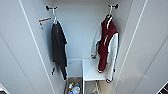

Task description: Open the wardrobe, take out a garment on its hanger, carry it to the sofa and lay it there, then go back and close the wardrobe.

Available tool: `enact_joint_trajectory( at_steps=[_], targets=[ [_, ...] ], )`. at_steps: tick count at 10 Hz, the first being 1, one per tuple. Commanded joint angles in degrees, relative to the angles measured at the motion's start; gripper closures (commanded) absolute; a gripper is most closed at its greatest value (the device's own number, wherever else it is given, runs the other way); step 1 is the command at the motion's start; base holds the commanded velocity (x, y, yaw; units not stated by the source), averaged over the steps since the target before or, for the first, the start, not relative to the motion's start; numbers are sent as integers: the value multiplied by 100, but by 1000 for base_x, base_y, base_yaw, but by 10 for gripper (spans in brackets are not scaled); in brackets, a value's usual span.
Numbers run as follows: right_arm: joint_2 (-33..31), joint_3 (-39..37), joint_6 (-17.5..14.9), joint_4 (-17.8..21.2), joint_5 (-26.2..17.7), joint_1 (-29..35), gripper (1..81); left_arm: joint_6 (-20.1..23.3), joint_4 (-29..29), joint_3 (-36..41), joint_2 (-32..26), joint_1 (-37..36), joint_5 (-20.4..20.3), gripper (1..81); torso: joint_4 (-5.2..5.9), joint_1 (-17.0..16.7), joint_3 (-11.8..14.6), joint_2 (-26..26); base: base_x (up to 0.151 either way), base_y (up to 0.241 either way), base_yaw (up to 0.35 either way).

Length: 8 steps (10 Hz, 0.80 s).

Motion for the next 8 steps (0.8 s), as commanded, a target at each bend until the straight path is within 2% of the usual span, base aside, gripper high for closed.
enact_joint_trajectory(
  at_steps=[1,3,4,6,8],
  targets=[
    [183,-585,-49,-594,-577,805,10,-48,1132,-92,216,209,213,10,0,0,0,0,0,0,0],
    [542,-1313,21,-602,-454,560,10,5,1140,-83,496,218,898,10,0,0,0,0,0,0,0],
    [718,-1648,83,-437,-445,402,10,13,1176,-83,602,244,1091,10,0,0,0,0,0,0,0],
    [877,-2053,83,435,-172,25,10,22,1167,-83,752,305,1321,10,0,-2,2,0,0,0,0],
    [895,-2054,118,1602,-102,-362,10,14,1158,-83,866,314,1338,10,0,-2,2,0,0,0,0]
  ],
)
